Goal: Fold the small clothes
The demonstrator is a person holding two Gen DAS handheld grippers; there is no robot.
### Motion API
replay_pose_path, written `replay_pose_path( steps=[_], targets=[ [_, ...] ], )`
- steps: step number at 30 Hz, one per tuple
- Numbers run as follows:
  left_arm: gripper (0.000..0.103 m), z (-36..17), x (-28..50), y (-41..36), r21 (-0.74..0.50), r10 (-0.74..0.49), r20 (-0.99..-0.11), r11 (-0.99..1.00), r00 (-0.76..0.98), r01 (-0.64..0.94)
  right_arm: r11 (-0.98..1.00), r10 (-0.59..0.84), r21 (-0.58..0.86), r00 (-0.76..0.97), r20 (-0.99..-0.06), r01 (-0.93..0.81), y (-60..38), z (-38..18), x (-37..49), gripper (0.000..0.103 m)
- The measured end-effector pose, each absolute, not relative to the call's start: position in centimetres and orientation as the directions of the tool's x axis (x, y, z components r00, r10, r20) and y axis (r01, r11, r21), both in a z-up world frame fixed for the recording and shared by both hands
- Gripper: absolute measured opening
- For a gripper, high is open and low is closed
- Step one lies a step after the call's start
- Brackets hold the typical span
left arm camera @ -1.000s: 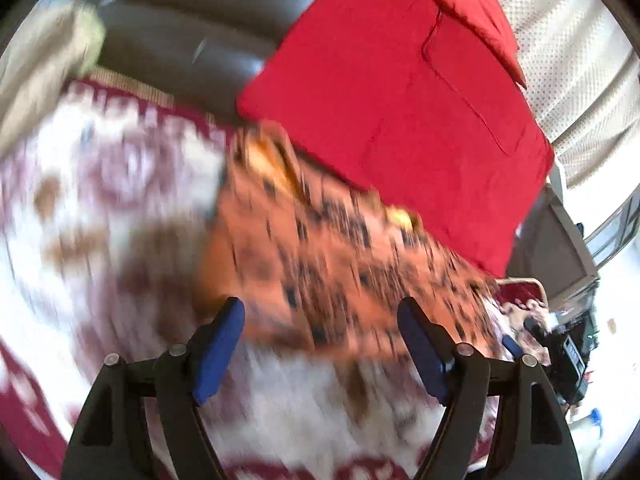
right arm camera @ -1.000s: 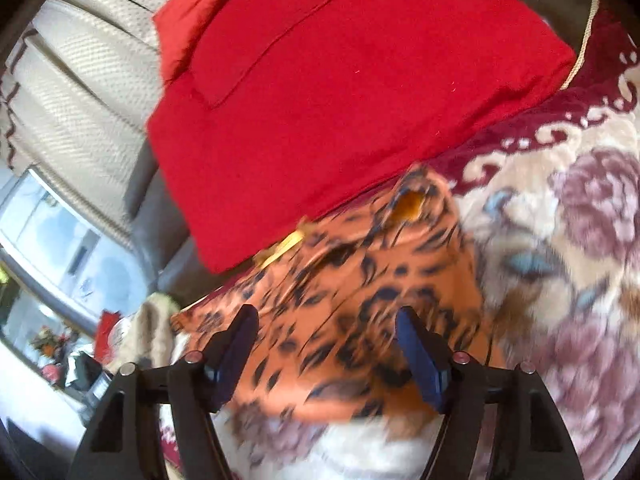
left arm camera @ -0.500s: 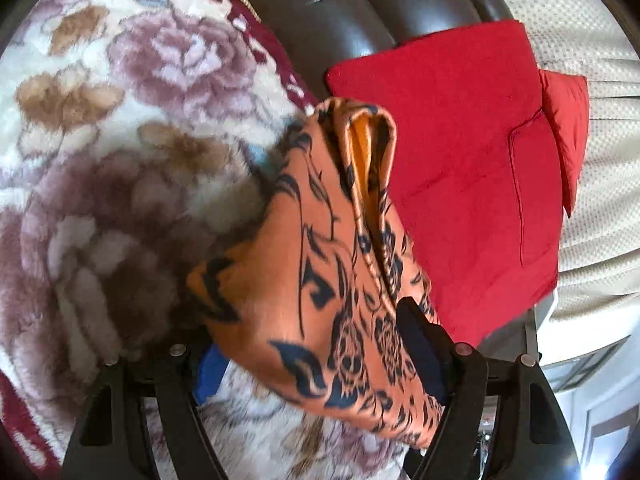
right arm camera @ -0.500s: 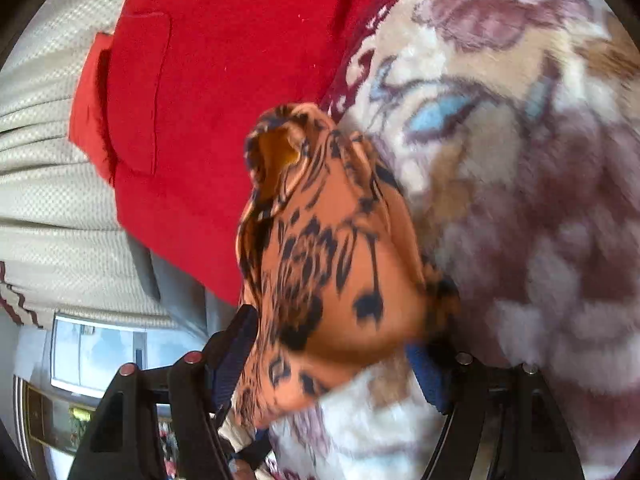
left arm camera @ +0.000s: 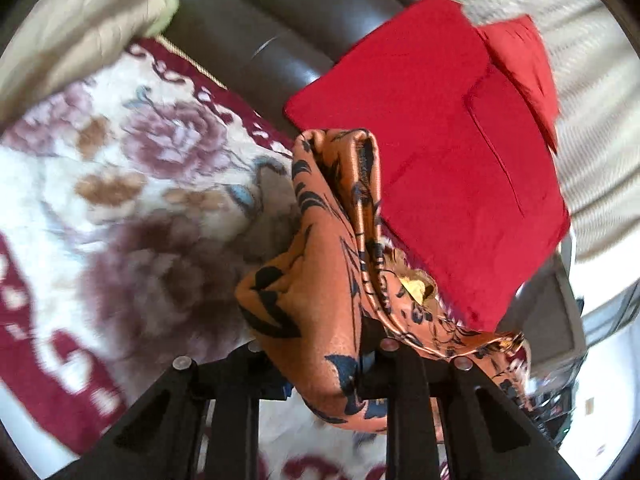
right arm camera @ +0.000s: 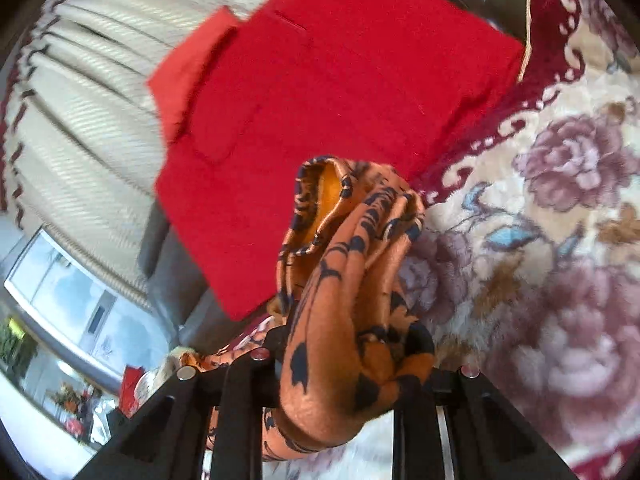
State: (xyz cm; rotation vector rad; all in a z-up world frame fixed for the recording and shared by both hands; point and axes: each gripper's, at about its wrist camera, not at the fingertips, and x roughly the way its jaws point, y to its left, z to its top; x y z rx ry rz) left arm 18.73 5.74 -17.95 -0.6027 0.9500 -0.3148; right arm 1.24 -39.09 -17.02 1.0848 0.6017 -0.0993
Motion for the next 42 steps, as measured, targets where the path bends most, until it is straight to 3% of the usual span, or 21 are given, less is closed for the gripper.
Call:
replay_pose_path(
  steps=[2,5,7,11,13,15,19,22,30,35,42],
  targets=[
    [0.025,-19.1,17.6,6.2,-0.556,-0.483,-0.728,0.831,0.487,-0.006,0.485,0.214,0.786,0.820,-0.531,0.383,-38.4,-16.6,-0.8,0.024],
    [0.030,-22.2,16.4,6.9,-0.474,-0.428,-0.840,0.878,0.335,-0.064,0.545,0.266,0.698,0.693,-0.670,0.465,-37.3,-18.3,-2.5,0.028],
    [0.036,-22.6,14.9,8.3,-0.483,-0.433,-0.839,0.871,0.331,-0.085,0.510,0.330,0.665,0.589,-0.737,0.546,-37.2,-20.3,-3.8,0.030],
    [0.037,-17.3,12.5,9.9,-0.407,-0.347,-0.809,0.913,0.474,-0.026,0.482,0.302,0.665,0.604,-0.737,0.570,-38.8,-18.9,-7.2,0.036],
    [0.049,-14.4,11.9,8.9,-0.374,-0.348,-0.767,0.925,0.539,0.065,0.532,0.253,0.653,0.635,-0.730,0.539,-39.0,-16.9,-8.4,0.037],
    [0.051,-13.2,12.3,6.9,-0.356,-0.378,-0.748,0.922,0.545,0.152,0.599,0.232,0.654,0.681,-0.694,0.462,-38.3,-14.4,-8.1,0.037],
    [0.051,-14.8,14.6,1.5,-0.289,-0.400,-0.803,0.910,0.442,0.298,0.689,0.291,0.634,0.668,-0.685,0.351,-35.1,-12.7,-4.7,0.037],
    [0.051,-16.9,16.0,-1.2,-0.312,-0.430,-0.836,0.884,0.341,0.349,0.746,0.308,0.592,0.631,-0.712,0.304,-33.4,-12.4,-2.6,0.037],
    [0.051,-19.3,18.7,-3.8,-0.222,-0.366,-0.863,0.893,0.347,0.390,0.811,0.099,0.486,0.744,-0.661,0.324,-35.2,-7.7,-3.7,0.037],
    [0.051,-21.9,19.9,-5.5,-0.194,-0.337,-0.881,0.897,0.332,0.397,0.781,0.326,0.574,0.625,-0.709,0.244,-32.9,-11.5,0.7,0.037],
    [0.051,-21.6,21.9,-6.7,-0.207,-0.357,-0.871,0.889,0.337,0.408,0.865,0.386,0.486,0.457,-0.801,0.122,-27.2,-17.7,8.8,0.037]
  ],
)
